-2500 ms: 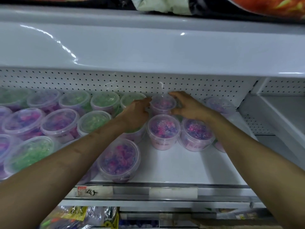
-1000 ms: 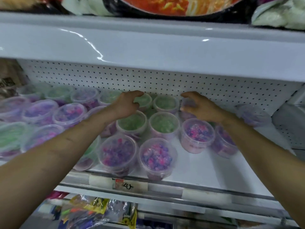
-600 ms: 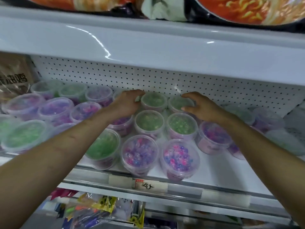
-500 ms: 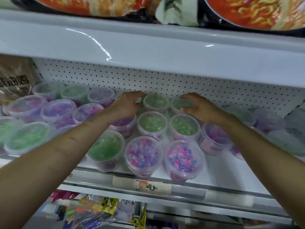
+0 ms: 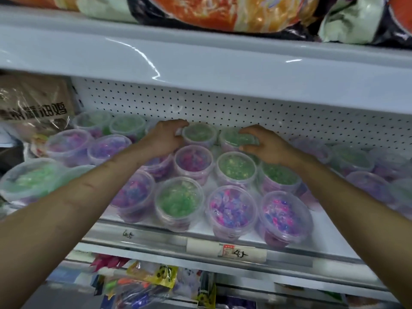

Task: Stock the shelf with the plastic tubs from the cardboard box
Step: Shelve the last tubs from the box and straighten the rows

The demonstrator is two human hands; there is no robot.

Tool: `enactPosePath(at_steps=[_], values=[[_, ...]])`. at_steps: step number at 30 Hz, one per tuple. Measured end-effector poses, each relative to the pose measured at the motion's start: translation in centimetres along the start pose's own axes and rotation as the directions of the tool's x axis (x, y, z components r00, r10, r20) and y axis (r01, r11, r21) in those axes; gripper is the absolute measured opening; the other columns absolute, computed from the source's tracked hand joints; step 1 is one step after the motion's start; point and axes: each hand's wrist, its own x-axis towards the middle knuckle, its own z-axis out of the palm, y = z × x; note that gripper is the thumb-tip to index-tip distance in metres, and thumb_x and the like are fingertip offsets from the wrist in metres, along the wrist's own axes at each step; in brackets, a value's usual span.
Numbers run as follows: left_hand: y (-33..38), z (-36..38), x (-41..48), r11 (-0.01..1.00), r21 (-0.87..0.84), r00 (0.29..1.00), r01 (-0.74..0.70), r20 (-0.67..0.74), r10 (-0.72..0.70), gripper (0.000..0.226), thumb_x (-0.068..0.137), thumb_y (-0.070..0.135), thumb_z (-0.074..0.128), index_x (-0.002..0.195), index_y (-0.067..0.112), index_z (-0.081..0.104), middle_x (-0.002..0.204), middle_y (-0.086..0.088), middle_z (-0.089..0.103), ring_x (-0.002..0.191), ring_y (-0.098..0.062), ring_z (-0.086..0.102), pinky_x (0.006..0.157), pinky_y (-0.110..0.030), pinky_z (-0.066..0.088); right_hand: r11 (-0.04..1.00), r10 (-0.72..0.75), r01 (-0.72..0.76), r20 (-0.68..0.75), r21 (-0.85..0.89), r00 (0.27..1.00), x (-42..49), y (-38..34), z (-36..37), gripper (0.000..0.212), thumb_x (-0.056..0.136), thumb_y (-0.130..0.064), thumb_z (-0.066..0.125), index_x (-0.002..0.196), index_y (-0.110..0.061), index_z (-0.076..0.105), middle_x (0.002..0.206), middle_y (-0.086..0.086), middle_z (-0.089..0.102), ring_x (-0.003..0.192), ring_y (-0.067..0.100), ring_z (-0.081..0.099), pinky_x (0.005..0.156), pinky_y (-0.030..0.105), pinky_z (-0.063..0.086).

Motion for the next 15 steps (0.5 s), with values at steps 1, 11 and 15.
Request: enactPosePath(at_steps=[1, 11, 15], values=[[-0.4, -0.3, -0.2, 1.000, 0.005, 1.000, -0.026, -0.003, 0.026, 0.041, 0.095, 0.018, 0.067, 0.134, 0.027, 0.066, 0.134, 0.002, 0.067, 0.122, -0.020, 0.061, 0.100, -0.029, 0.044, 1.000, -0.006, 0.006, 0.000, -0.003, 1.000, 0.2, -0.5, 0.4, 0.051, 0.098, -0.031, 0.073, 0.146, -0.022, 0.057, 0.149, -0.001, 0.051, 0.130, 0.010, 0.050, 0.105, 0.018, 0.032], [-3.0, 0.1, -0.3, 0.988, 0.108, 0.991, -0.108, 0.087, 0.099, 0.016, 0.099, 0.013, 0.053, 0.100, 0.019, 0.067, 0.110, -0.003, 0.071, 0.110, -0.028, 0.064, 0.088, -0.015, 0.042, 0.947, 0.236, -0.231, -0.005, -0.222, 0.972, 0.9, -1.5, 0.7, 0.054, 0.094, -0.046, 0.072, 0.139, -0.018, 0.061, 0.139, 0.011, 0.061, 0.122, 0.030, 0.060, 0.102, 0.041, 0.051], [-2.4, 1.2, 0.1, 0.988, 0.120, 0.993, -0.093, 0.089, 0.083, 0.041, 0.106, 0.013, 0.051, 0.147, 0.017, 0.056, 0.148, -0.004, 0.058, 0.130, -0.023, 0.056, 0.080, -0.009, 0.029, 0.939, 0.284, -0.280, -0.008, -0.201, 0.959, 0.8, -1.3, 0.8, 0.057, 0.095, -0.050, 0.070, 0.141, -0.019, 0.059, 0.142, 0.008, 0.062, 0.124, 0.028, 0.060, 0.102, 0.038, 0.049]])
